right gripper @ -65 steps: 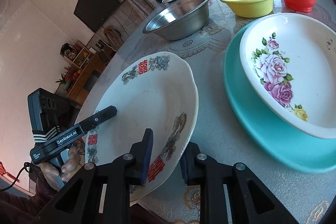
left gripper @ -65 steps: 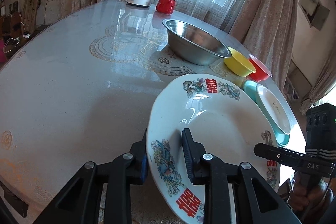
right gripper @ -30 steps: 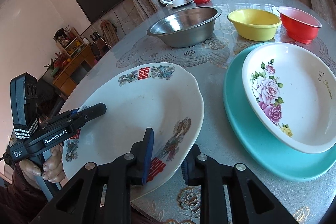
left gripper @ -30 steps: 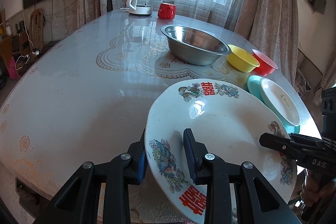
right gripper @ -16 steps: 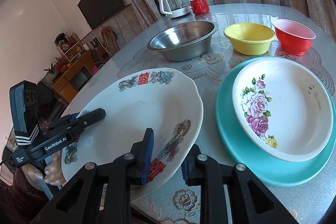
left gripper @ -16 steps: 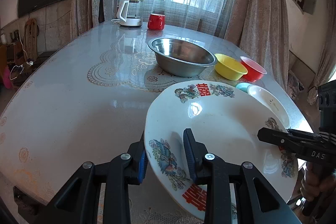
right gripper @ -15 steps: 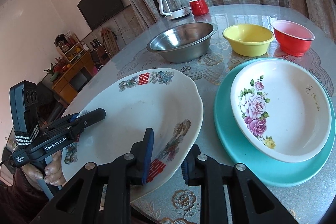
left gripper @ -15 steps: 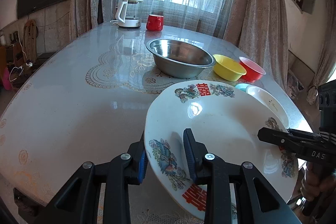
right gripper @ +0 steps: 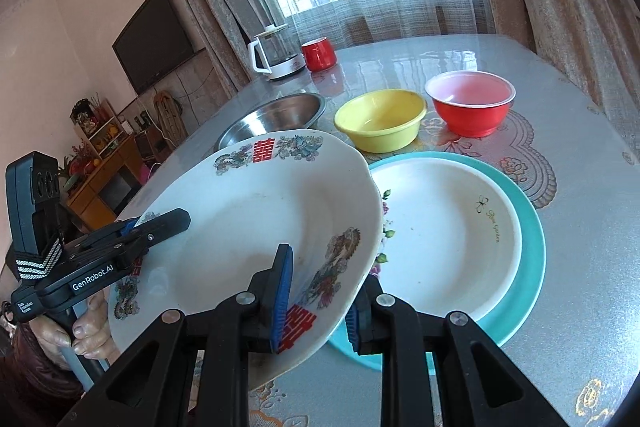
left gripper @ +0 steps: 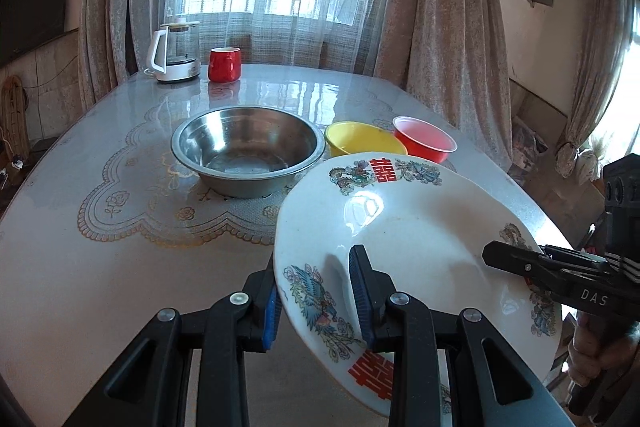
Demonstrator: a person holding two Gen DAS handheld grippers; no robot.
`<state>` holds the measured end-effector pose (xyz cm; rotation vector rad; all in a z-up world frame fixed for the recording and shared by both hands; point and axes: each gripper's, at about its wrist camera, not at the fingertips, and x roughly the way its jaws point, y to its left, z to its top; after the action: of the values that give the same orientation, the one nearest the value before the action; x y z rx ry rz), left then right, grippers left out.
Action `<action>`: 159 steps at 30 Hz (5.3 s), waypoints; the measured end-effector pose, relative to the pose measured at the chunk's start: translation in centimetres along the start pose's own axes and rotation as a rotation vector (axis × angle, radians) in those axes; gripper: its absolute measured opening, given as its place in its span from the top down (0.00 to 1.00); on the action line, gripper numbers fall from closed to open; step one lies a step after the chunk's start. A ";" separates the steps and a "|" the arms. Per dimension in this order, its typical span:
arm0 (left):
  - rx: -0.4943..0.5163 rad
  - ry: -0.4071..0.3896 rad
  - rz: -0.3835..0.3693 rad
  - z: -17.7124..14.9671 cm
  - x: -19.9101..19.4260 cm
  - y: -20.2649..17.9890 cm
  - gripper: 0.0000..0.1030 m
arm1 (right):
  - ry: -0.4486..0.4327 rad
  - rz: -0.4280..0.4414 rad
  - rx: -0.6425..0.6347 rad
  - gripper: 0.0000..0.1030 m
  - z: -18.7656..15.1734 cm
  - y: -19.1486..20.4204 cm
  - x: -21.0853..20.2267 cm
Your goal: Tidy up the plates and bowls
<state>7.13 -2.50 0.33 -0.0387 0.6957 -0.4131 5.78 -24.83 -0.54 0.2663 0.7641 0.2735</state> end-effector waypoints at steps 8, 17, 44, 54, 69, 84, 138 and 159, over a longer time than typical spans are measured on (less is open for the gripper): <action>0.039 0.023 -0.047 2.1 3.2 -3.3 0.70 | -0.022 -0.096 0.045 0.76 0.8 -3.8 -0.8; 0.066 0.060 -0.061 3.1 6.6 -5.8 0.70 | -0.024 -0.169 0.079 0.76 1.4 -6.9 -0.6; 0.082 0.116 -0.030 1.5 9.3 -7.1 0.69 | 0.008 -0.231 0.105 0.72 0.6 -9.1 1.0; 0.051 0.100 -0.036 1.6 8.1 -6.6 0.68 | 0.003 -0.196 0.156 0.69 0.2 -9.1 0.1; 0.070 0.064 -0.037 0.2 4.9 -6.7 0.69 | -0.044 -0.241 0.169 0.75 -1.1 -8.0 -1.7; 0.037 0.083 -0.026 0.2 5.4 -6.6 0.69 | -0.042 -0.206 0.244 0.77 -1.2 -9.0 -1.7; -0.250 0.045 0.237 1.4 1.6 9.3 0.69 | 0.132 0.049 0.032 0.71 6.6 5.5 9.9; -0.310 0.060 0.177 7.4 7.6 13.2 0.69 | 0.179 -0.032 0.198 0.71 11.4 2.9 16.7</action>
<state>21.78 5.93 -0.87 -0.2567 0.8102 -0.1340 24.99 -18.09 -2.41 0.4200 0.9738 0.1931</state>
